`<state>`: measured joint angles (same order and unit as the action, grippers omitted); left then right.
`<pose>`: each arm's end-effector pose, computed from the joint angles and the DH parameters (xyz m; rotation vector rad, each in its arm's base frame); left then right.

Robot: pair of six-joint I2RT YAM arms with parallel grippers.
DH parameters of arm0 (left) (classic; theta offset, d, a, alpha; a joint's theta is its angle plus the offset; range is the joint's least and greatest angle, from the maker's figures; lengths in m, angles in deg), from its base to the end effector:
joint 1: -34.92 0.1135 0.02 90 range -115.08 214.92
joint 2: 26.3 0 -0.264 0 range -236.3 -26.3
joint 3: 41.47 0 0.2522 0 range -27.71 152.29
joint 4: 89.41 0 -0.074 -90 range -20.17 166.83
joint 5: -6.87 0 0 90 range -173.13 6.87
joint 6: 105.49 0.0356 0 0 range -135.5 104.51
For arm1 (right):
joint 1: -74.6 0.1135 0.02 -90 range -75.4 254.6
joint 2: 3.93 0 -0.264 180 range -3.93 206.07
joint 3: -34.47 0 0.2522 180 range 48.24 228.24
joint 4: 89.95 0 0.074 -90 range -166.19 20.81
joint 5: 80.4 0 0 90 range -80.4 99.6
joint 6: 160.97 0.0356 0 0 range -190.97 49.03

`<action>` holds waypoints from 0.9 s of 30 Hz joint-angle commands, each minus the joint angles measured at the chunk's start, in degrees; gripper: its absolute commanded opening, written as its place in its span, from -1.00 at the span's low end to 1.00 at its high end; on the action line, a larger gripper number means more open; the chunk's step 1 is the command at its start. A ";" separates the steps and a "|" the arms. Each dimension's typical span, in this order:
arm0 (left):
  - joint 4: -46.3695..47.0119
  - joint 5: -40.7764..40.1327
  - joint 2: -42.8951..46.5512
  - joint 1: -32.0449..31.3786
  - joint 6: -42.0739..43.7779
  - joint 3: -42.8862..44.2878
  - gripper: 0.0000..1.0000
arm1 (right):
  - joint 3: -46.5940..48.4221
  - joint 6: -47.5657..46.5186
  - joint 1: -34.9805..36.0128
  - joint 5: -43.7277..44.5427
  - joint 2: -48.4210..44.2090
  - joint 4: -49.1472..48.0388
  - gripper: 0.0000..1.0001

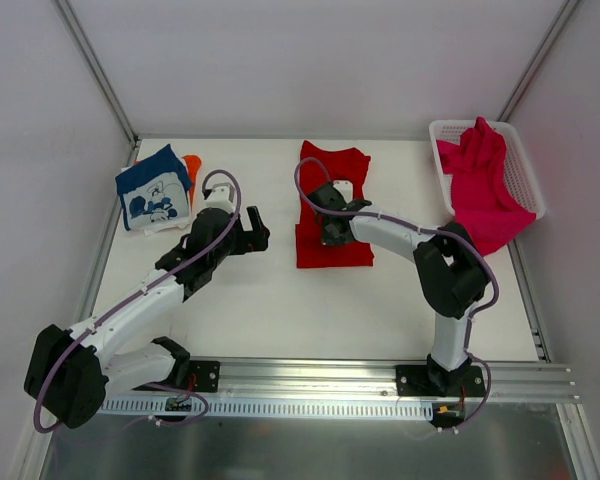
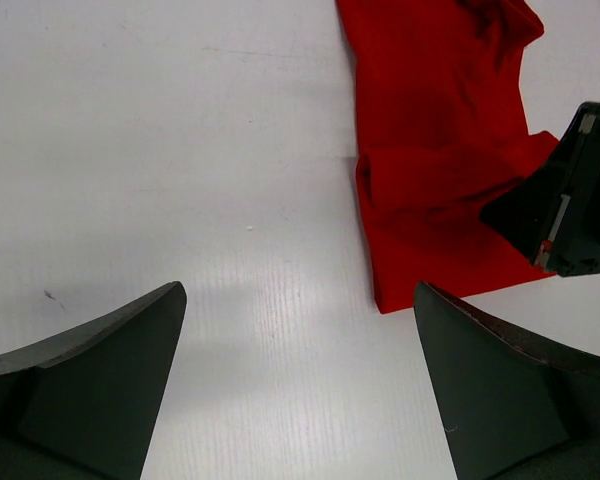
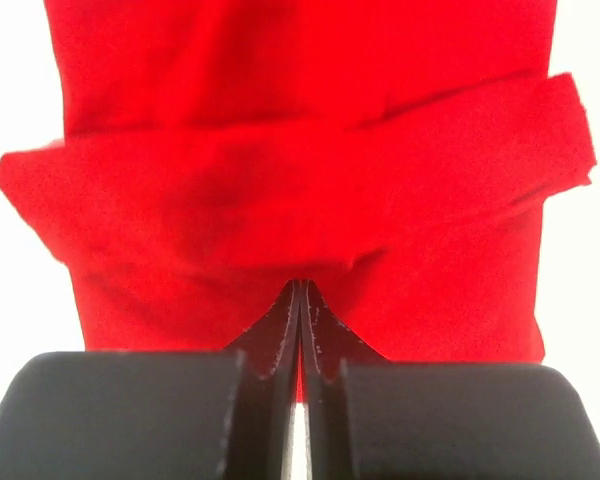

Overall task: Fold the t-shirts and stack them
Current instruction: Fold the folded rectangular tshirt in 1/3 of the way

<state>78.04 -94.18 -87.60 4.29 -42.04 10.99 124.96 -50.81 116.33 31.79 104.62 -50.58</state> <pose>0.2133 -0.1184 0.2666 -0.0596 1.9657 -0.4740 0.3085 0.2571 0.1955 -0.3222 2.4454 -0.0442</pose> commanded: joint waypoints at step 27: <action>1.42 -2.84 -7.17 0.31 2.20 3.31 0.98 | 34.95 -9.26 -10.36 1.33 17.29 -1.51 0.51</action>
<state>78.19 -96.74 -94.94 4.29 -41.34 13.07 152.90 -56.93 106.47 28.73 119.79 -50.47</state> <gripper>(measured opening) 0.990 0.411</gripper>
